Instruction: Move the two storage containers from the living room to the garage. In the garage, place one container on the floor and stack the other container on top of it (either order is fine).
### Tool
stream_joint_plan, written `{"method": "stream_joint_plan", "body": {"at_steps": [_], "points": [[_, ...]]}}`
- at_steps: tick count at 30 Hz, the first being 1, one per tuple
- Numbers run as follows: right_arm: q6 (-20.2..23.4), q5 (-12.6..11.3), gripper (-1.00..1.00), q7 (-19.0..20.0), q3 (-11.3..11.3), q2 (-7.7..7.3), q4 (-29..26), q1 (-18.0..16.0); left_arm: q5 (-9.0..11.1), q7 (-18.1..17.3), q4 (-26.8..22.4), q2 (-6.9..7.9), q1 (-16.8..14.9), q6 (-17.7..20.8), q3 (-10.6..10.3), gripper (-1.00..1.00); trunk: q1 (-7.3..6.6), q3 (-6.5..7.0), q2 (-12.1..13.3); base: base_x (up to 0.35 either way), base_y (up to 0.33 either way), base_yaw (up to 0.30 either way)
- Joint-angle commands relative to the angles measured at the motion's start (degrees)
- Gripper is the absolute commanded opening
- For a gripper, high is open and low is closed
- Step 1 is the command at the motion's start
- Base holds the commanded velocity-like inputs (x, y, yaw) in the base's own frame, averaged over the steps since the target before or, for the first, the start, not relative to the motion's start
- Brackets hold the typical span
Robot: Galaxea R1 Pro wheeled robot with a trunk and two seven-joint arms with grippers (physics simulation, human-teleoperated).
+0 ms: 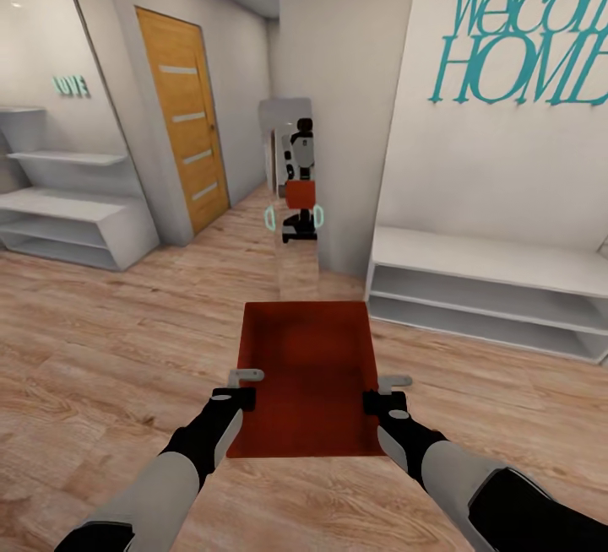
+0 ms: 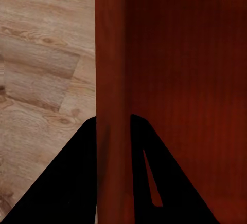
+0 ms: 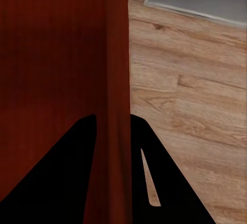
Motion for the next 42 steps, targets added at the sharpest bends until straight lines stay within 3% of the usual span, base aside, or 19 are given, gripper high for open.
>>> {"method": "stream_joint_plan", "body": {"at_steps": [1,23,42], "points": [[-0.2,0.5,-1.0,-0.3,-1.1,-0.4,-0.2,-0.1,0.8,0.4,2.9,0.05,0.0,1.1,-0.7,-1.0,0.06,-0.12,-0.1,0.322,0.0,0.227],[-0.2,0.5,-1.0,-0.3,-1.1,-0.43,-0.2,-0.1,0.8,0.4,2.9,0.05,0.0,1.1,-0.7,-1.0,0.06,-0.14,-0.1,0.322,0.0,0.261],[-0.2,0.6,-1.0,-0.3,-1.1,-0.35,-0.2,-0.1,0.8,0.4,2.9,0.05,0.0,1.1,-0.7,-1.0,0.06,-0.14,-0.1,0.322,0.0,0.014]]}}
